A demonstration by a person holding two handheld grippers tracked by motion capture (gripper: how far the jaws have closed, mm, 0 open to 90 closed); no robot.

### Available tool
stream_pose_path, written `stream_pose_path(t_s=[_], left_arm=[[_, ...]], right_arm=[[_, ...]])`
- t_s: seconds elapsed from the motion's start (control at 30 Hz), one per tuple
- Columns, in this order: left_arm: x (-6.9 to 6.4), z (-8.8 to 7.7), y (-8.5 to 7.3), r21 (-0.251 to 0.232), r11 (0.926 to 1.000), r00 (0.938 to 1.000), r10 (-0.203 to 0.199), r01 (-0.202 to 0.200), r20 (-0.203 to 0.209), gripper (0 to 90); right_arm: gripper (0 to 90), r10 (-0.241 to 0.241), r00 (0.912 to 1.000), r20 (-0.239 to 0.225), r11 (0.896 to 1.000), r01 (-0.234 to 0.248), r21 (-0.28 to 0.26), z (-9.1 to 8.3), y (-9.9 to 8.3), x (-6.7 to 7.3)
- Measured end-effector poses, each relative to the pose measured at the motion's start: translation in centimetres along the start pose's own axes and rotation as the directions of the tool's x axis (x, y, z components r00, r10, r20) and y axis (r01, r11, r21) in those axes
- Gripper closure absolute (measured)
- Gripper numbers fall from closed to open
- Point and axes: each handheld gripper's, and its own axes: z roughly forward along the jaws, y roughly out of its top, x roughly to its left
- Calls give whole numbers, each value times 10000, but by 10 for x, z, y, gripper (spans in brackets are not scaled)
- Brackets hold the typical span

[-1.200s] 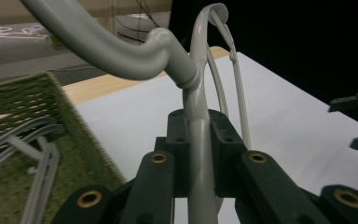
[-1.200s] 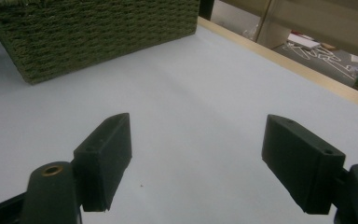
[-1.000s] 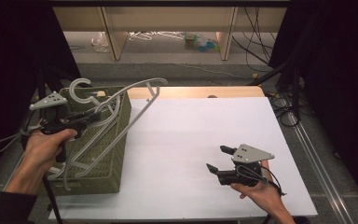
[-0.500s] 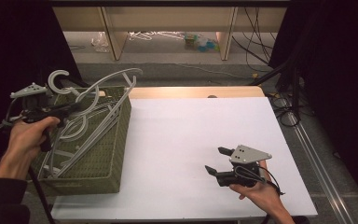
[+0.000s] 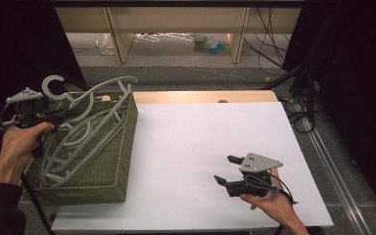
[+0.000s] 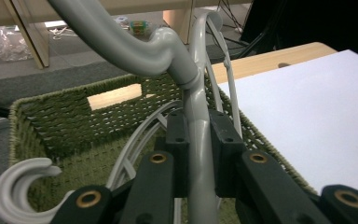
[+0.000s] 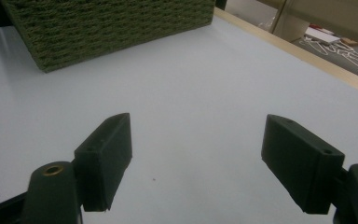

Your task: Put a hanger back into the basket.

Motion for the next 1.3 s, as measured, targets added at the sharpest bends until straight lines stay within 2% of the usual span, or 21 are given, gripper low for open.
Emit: stream_pose_path(t_s=[0.17,0.47,0.5,0.53,0.63,0.73,0.8,0.93,1.07,1.2,1.3], left_arm=[[10,2,-4,233,9994,9996,246,-243,-124,796],[24,3,-19,324,9992,9994,225,-217,-244,795],[25,4,-21,335,9992,9995,205,-197,-244,795],[27,4,-24,420,9987,9992,299,-287,-274,795],[28,4,-28,484,9985,9993,275,-263,-235,795],[29,3,-30,448,9988,9997,207,-200,-143,794],[28,3,-32,508,9985,9998,193,-190,-45,793],[29,5,-35,838,9960,9994,320,-309,-118,793],[31,7,-38,878,9958,9997,258,-254,-40,793],[28,11,-40,1140,9925,9990,435,-441,70,792],[25,16,-41,1315,9905,9991,415,-414,22,791]], right_arm=[[255,13,10000,0,10000,-13,-11,0,0,0],[255,13,10000,-38,10000,-13,-4,1,0,-1],[255,9,10000,66,9999,-8,-109,2,-1,0],[255,-8,10000,40,10000,9,-80,2,-1,0],[255,19,10000,-51,10000,-19,-2,1,0,-1],[255,-2,10000,72,9999,3,-113,2,-1,-1],[255,50,10000,-37,10000,-49,54,1,0,-1],[256,22,10000,-4,10000,-22,36,1,0,-2],[256,14,10000,-3,10000,-14,76,1,-1,-1],[256,44,10000,-15,10000,-44,83,1,-1,-2],[257,23,10000,17,10000,-23,38,1,-1,-2]])
